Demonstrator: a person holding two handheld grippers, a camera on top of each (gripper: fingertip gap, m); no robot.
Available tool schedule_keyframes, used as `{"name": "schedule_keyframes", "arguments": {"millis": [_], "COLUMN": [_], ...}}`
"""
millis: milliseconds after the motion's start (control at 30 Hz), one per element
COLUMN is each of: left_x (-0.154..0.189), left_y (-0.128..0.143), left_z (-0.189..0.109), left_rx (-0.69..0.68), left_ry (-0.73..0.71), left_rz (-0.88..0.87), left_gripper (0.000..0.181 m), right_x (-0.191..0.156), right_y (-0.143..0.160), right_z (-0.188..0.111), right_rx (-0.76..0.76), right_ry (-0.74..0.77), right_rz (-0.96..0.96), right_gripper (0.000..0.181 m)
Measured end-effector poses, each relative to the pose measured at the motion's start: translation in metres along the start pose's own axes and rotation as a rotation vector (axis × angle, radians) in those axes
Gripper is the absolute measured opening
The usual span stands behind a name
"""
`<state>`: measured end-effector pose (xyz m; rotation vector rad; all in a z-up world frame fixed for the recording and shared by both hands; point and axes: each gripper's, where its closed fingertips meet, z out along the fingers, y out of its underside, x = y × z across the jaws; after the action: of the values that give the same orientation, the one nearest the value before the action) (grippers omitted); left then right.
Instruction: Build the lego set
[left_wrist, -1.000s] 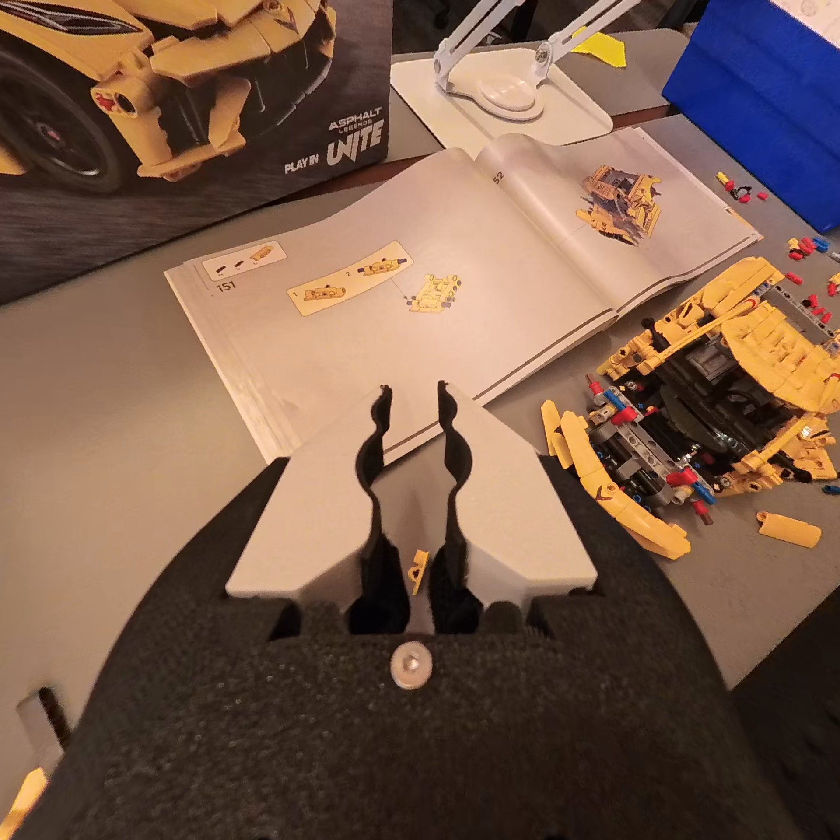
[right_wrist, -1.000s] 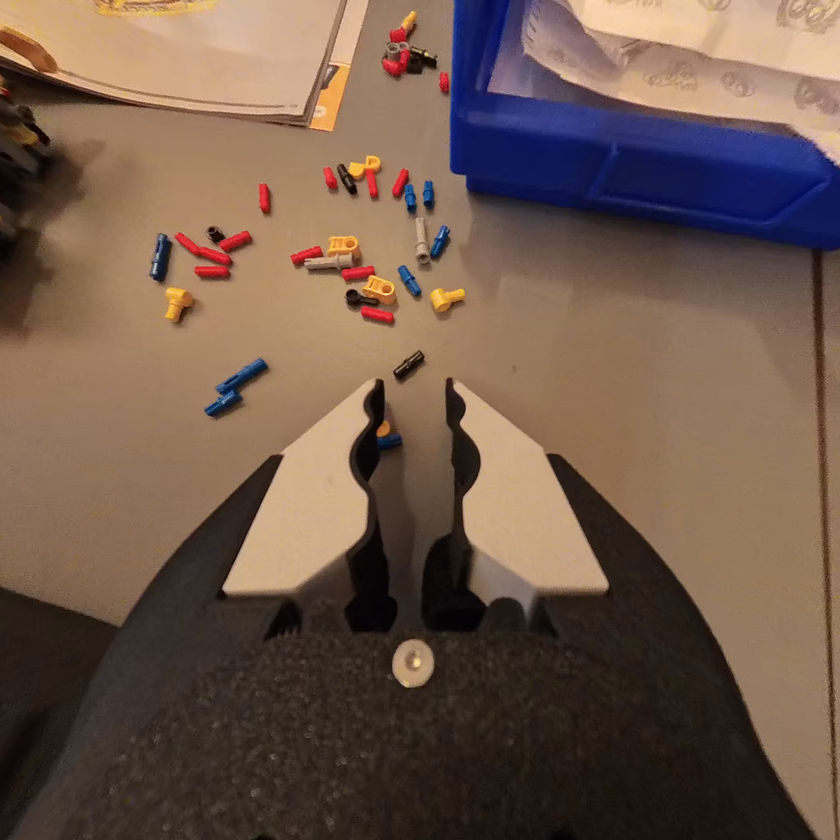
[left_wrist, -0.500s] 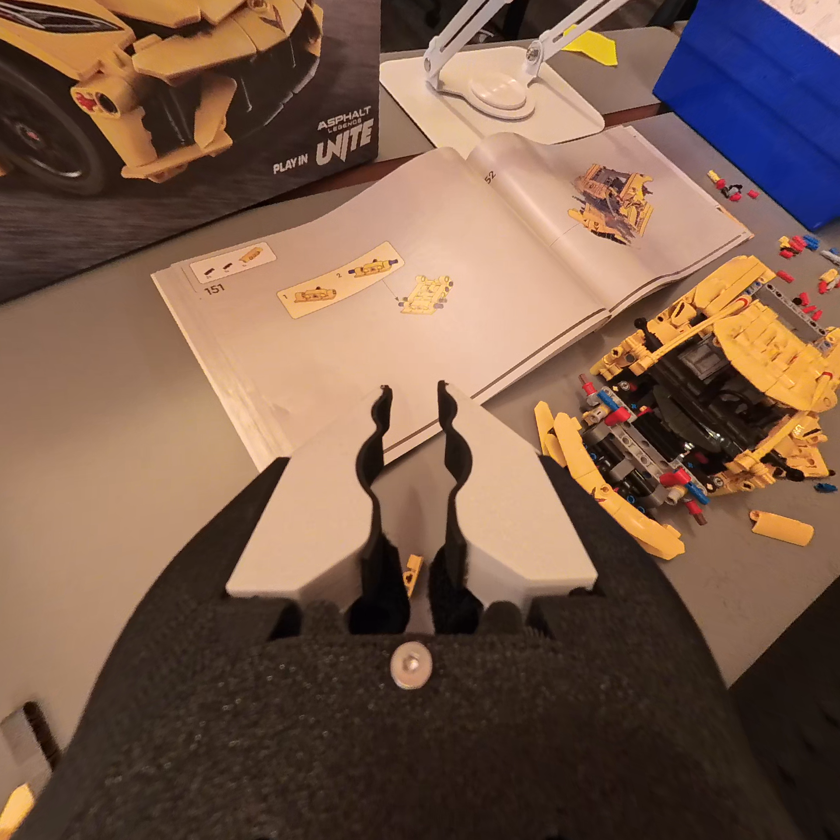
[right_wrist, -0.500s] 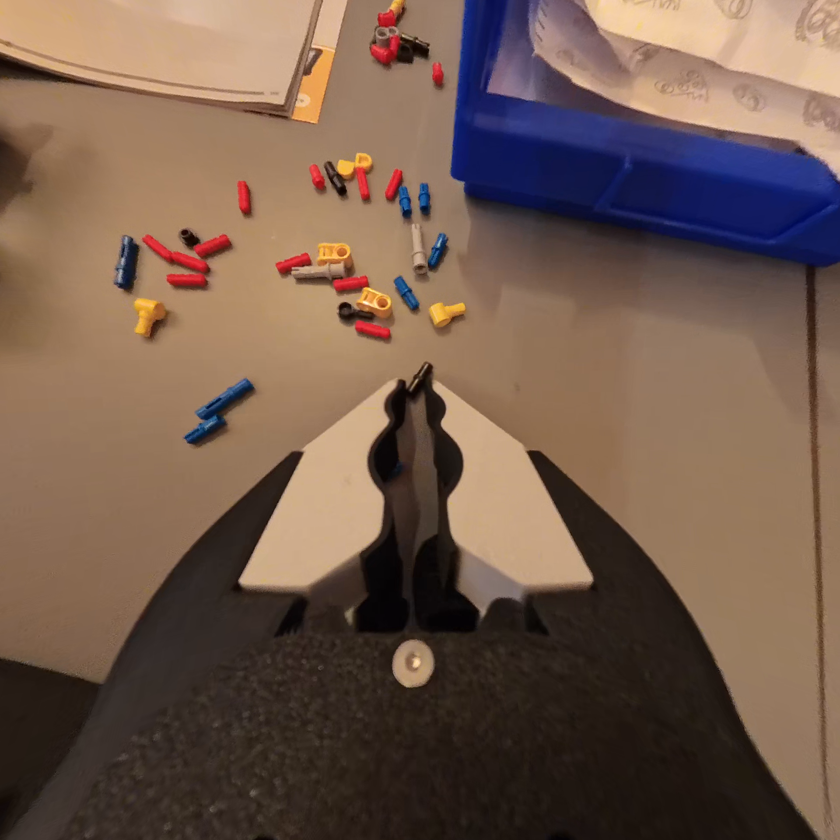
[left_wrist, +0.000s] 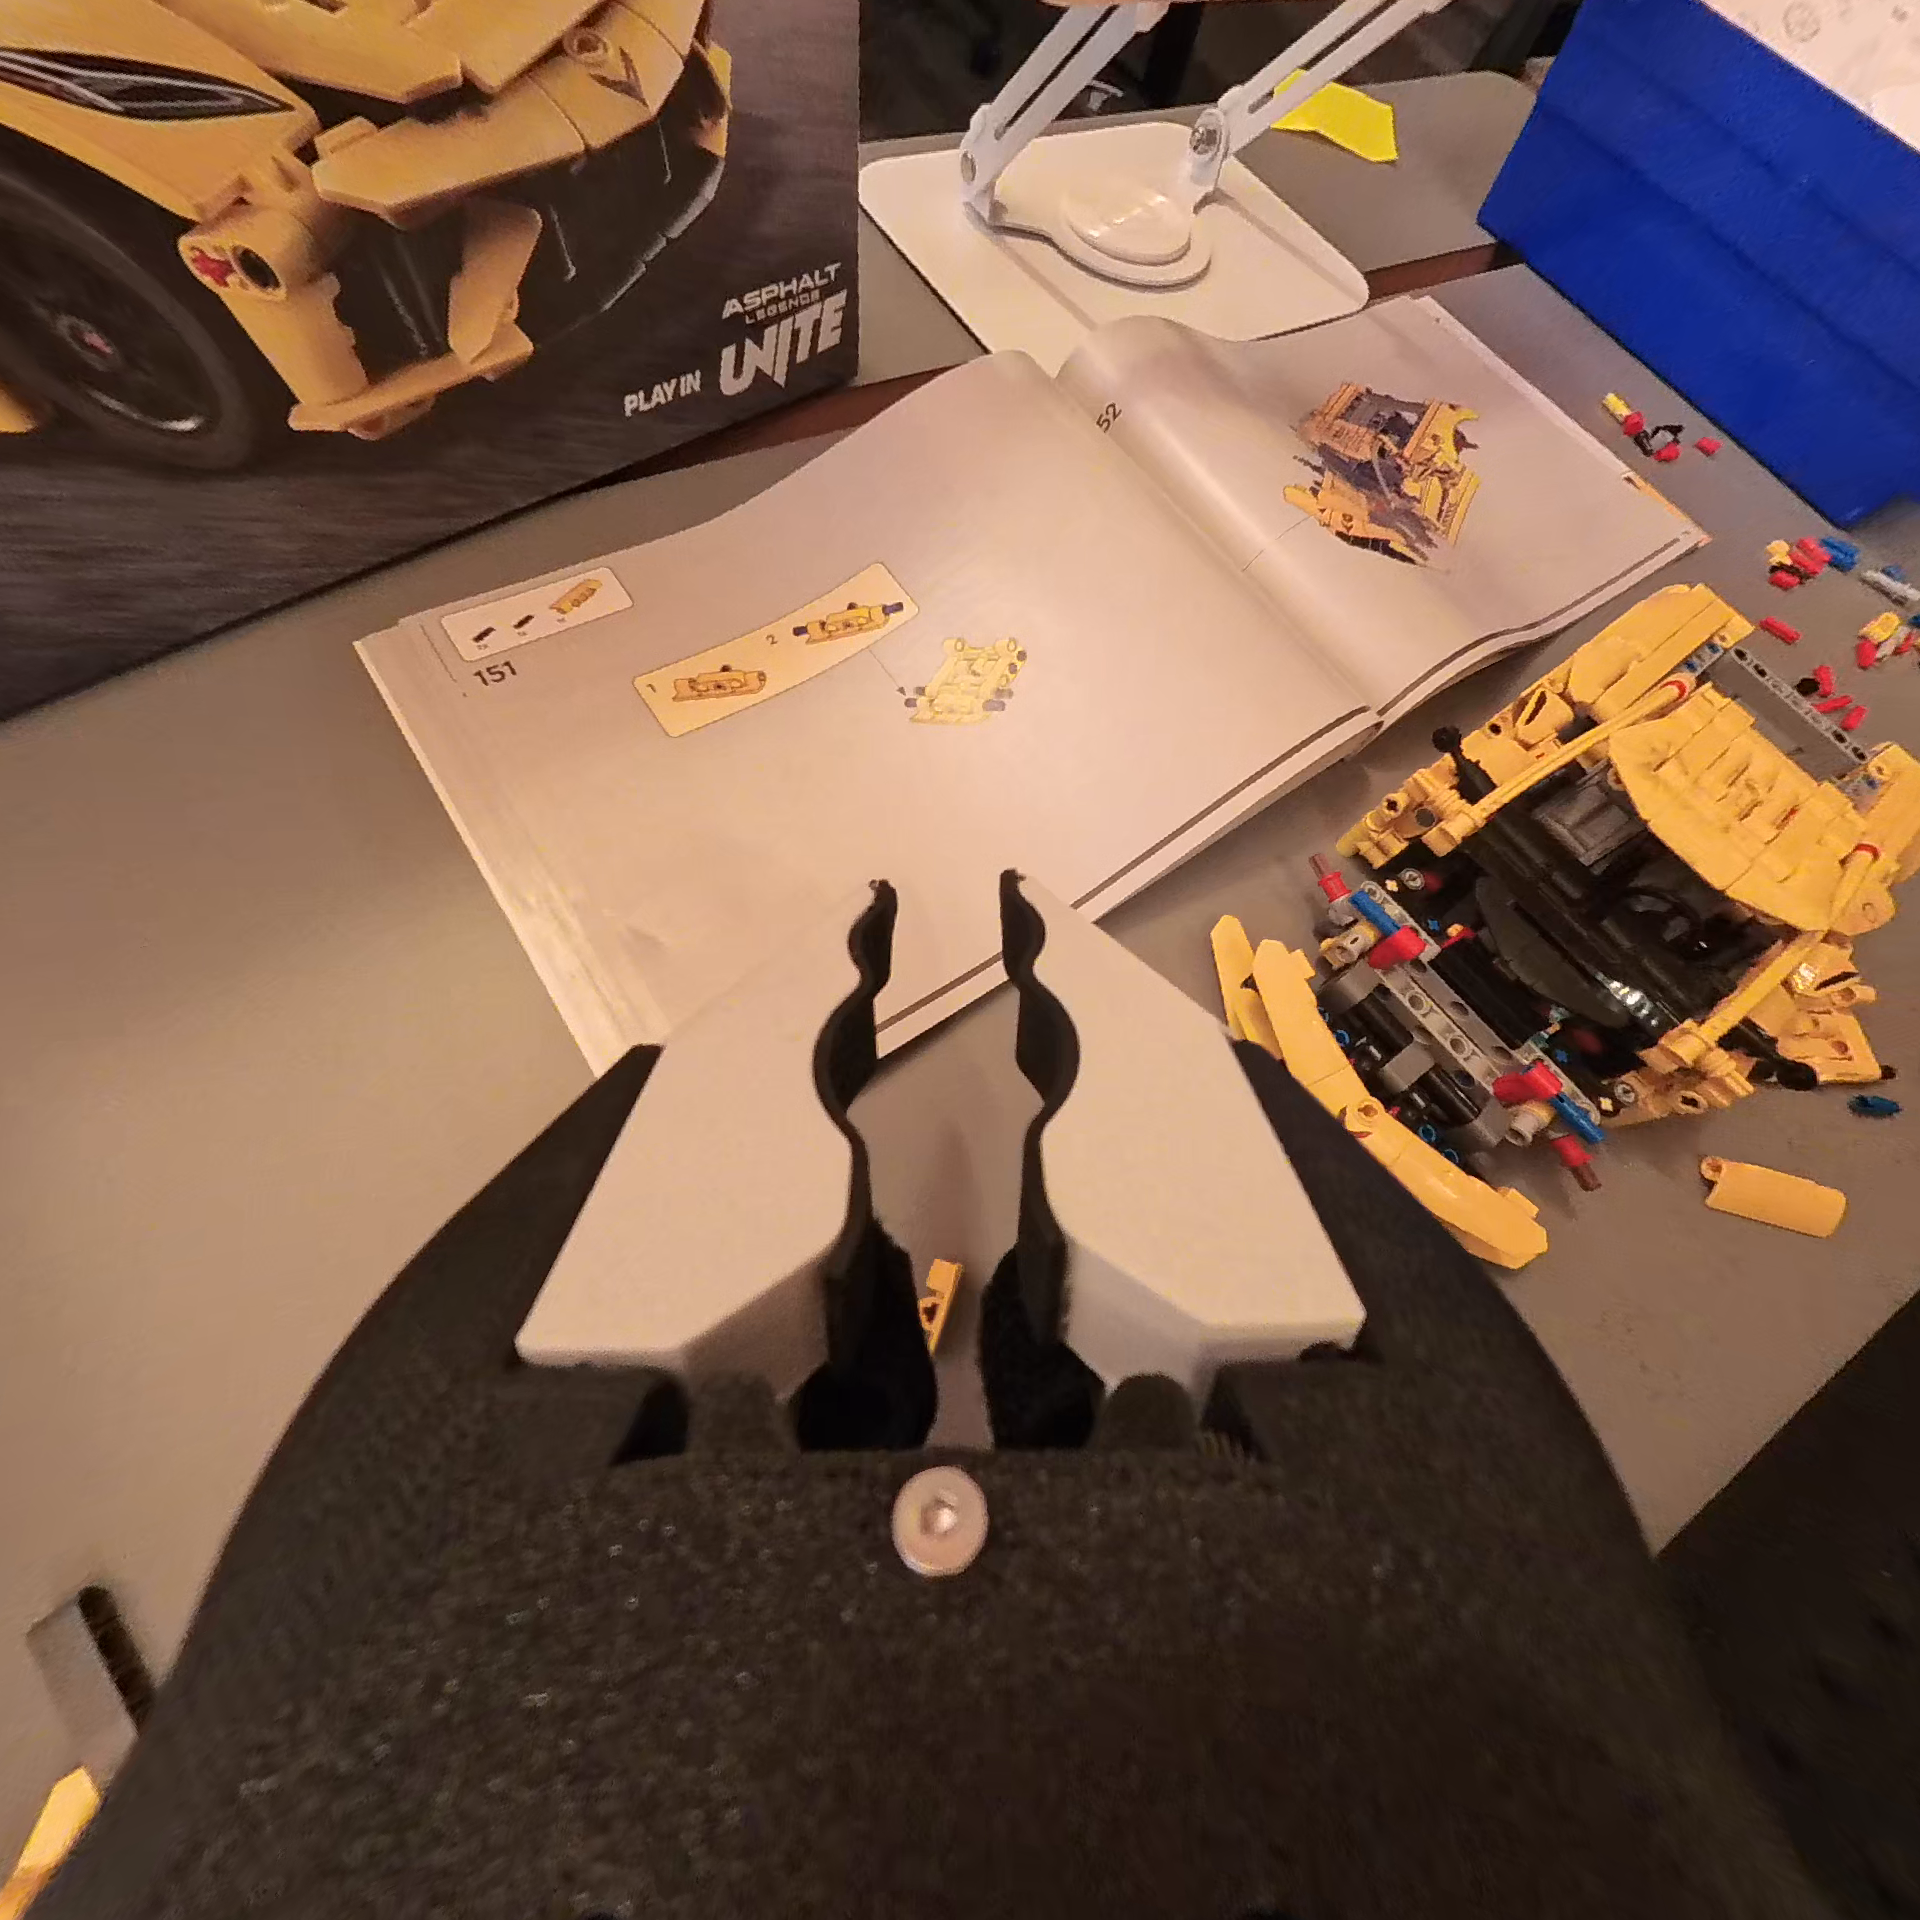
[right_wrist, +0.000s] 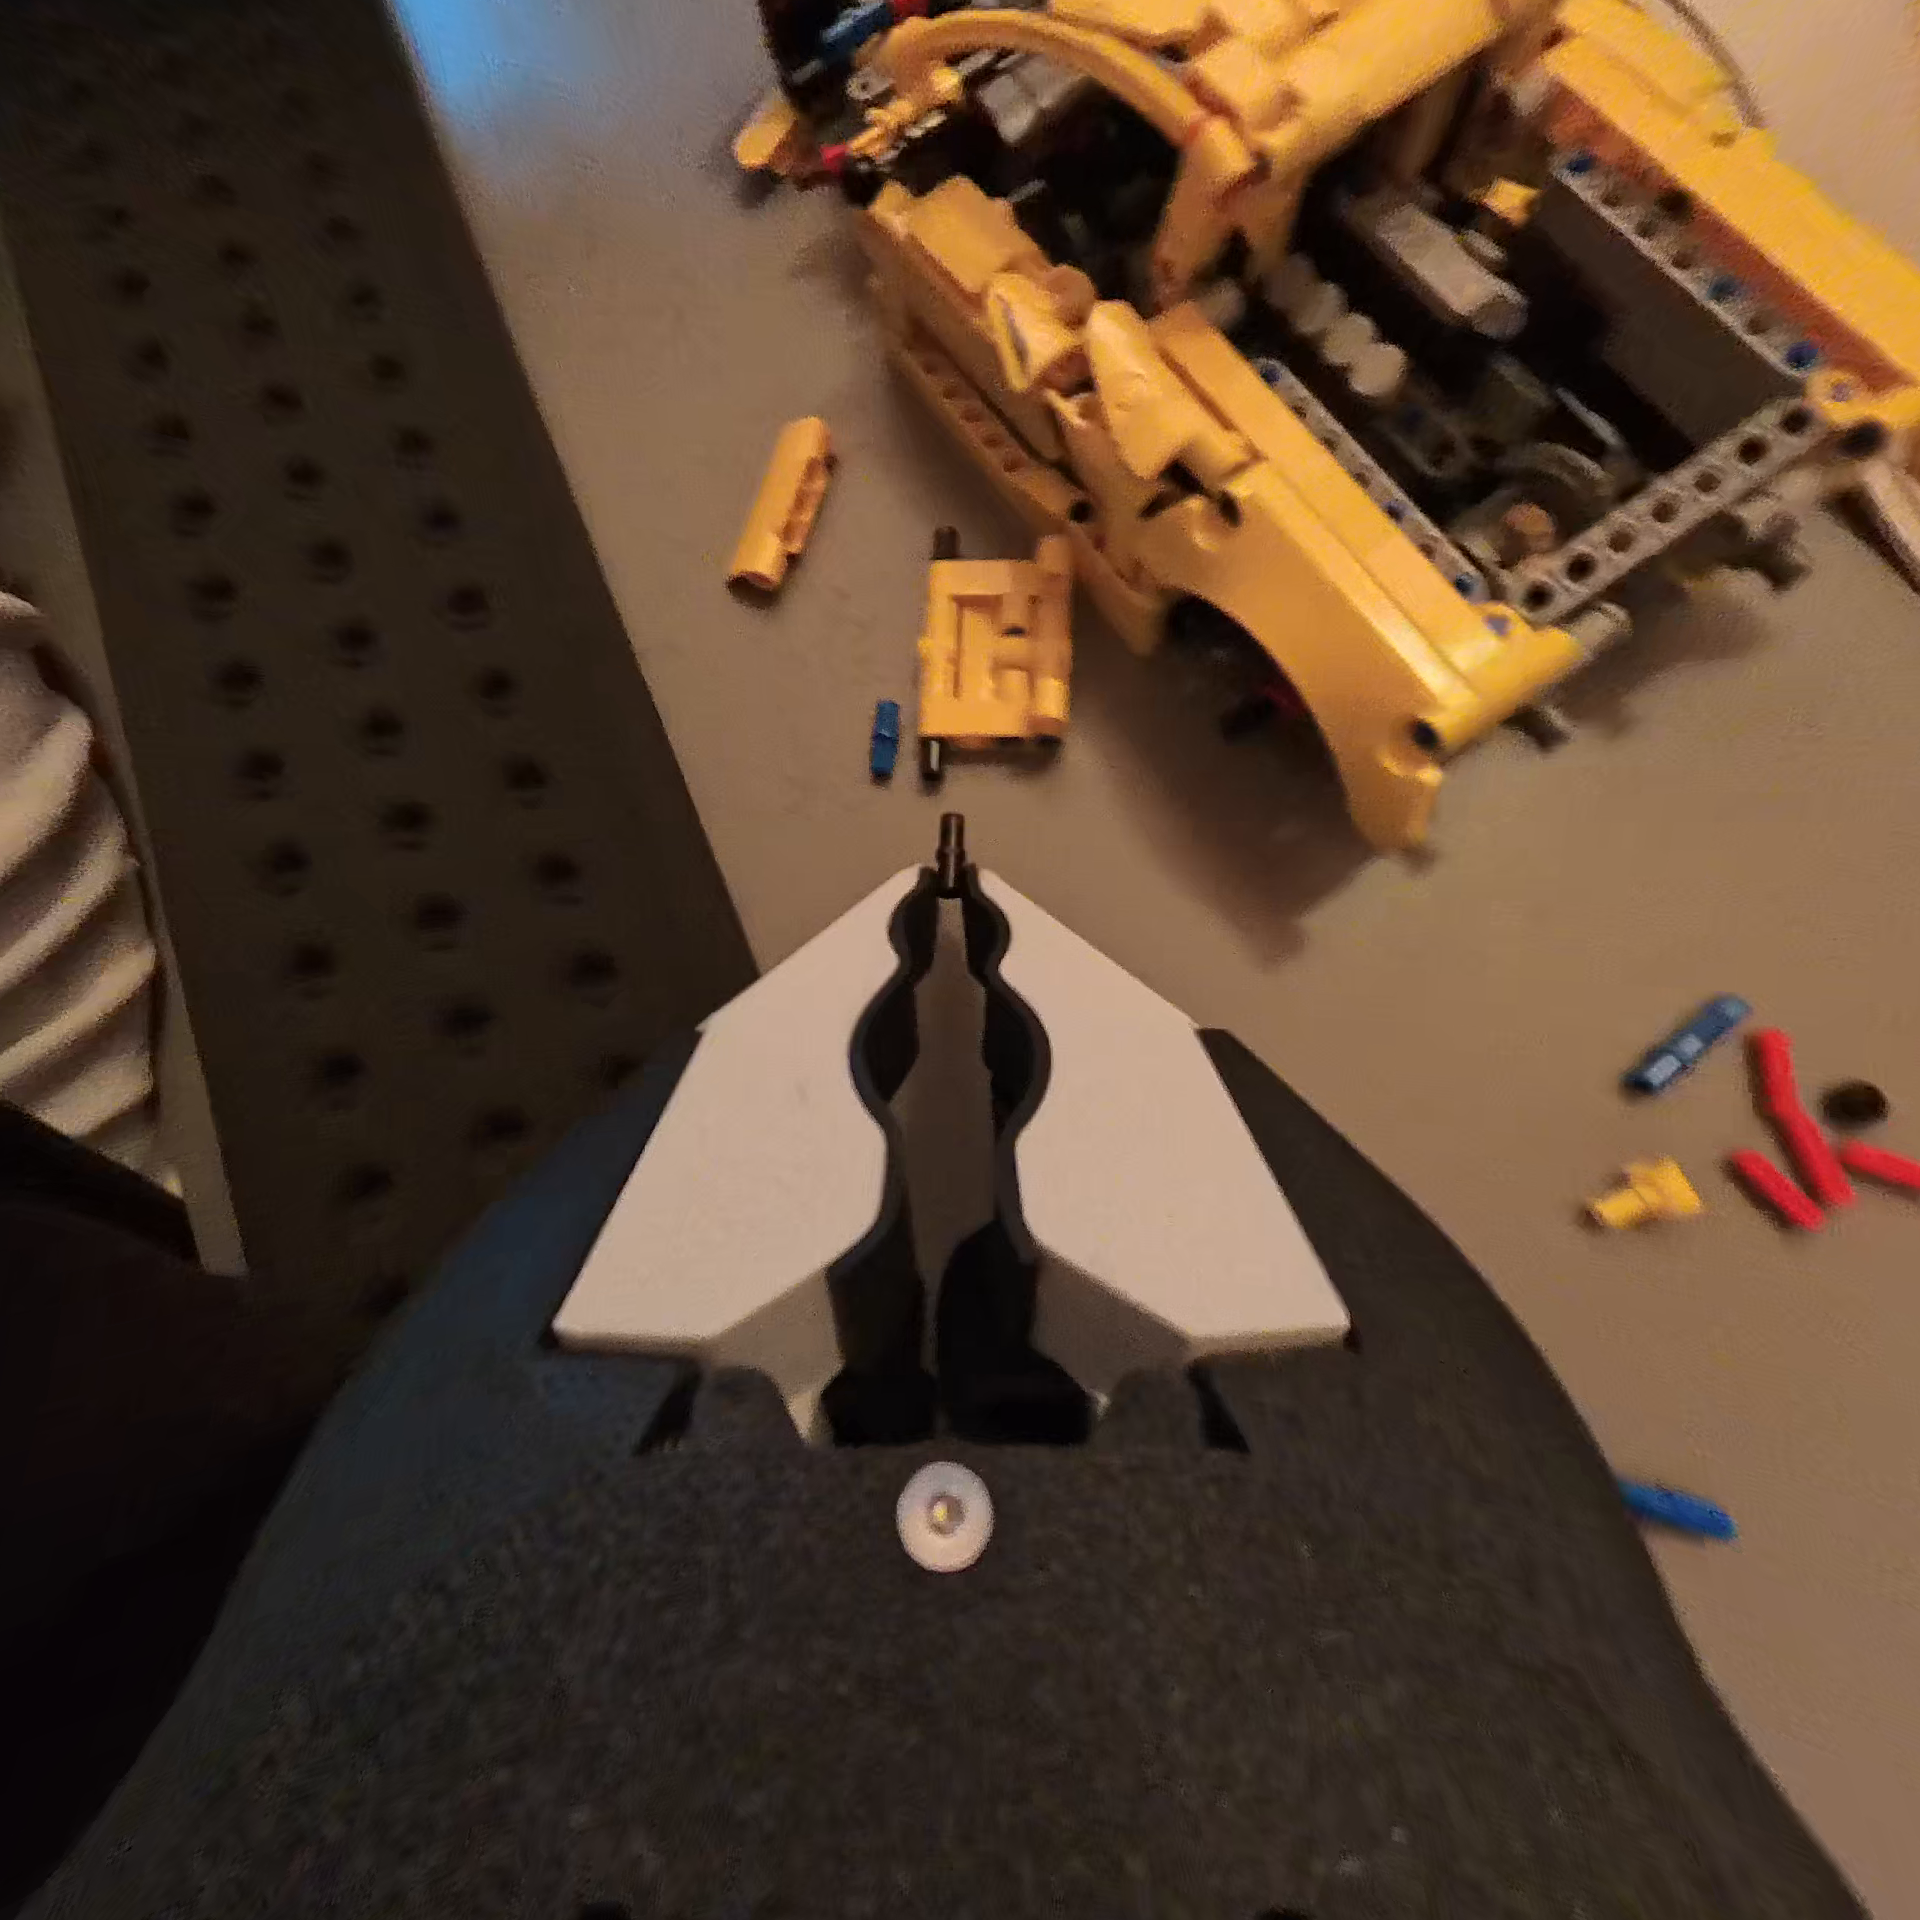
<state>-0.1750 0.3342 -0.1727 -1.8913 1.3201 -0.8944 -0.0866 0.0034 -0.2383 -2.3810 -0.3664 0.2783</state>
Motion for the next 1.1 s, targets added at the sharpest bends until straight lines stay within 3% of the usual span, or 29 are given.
{"name": "schedule_keyframes", "arguments": {"millis": [133,233,333,533,633,767,933,1100], "left_x": [-0.001,-0.003,-0.003,-0.001,0.002,0.004,0.002,0.004], "left_y": [0.0,0.0,-0.001,-0.001,-0.002,-0.002,-0.002,-0.002], "left_z": [-0.003,-0.006,-0.007,-0.006,-0.006,-0.009,-0.013,-0.013], "left_rx": [0.005,0.012,0.013,0.015,0.017,0.015,0.019,0.021], "left_ry": [-0.002,-0.003,-0.001,0.012,0.02,0.013,0.006,0.007], "left_rz": [-0.005,-0.007,-0.008,-0.005,-0.006,0.013,0.007,0.008], "left_gripper": [0.02,0.02,0.02,0.02,0.02,0.02,0.02,0.02], "right_x": [-0.009,-0.005,0.011,0.086,0.098,0.105,0.098,0.047], "right_y": [0.002,0.001,0.007,0.059,0.079,0.082,0.081,0.031], "right_z": [0.017,0.014,-0.008,-0.082,-0.083,-0.077,-0.074,-0.052], "right_rx": [-0.039,-0.032,-0.01,0.042,0.026,0.012,-0.022,0.055], "right_ry": [-0.021,-0.002,0.074,0.371,0.389,0.413,0.371,0.168], "right_rz": [-0.023,-0.023,0.002,0.166,0.19,0.147,0.118,0.08], "right_gripper": [0.004,0.005,0.009,0.017,0.022,0.022,0.014,0.015]}}
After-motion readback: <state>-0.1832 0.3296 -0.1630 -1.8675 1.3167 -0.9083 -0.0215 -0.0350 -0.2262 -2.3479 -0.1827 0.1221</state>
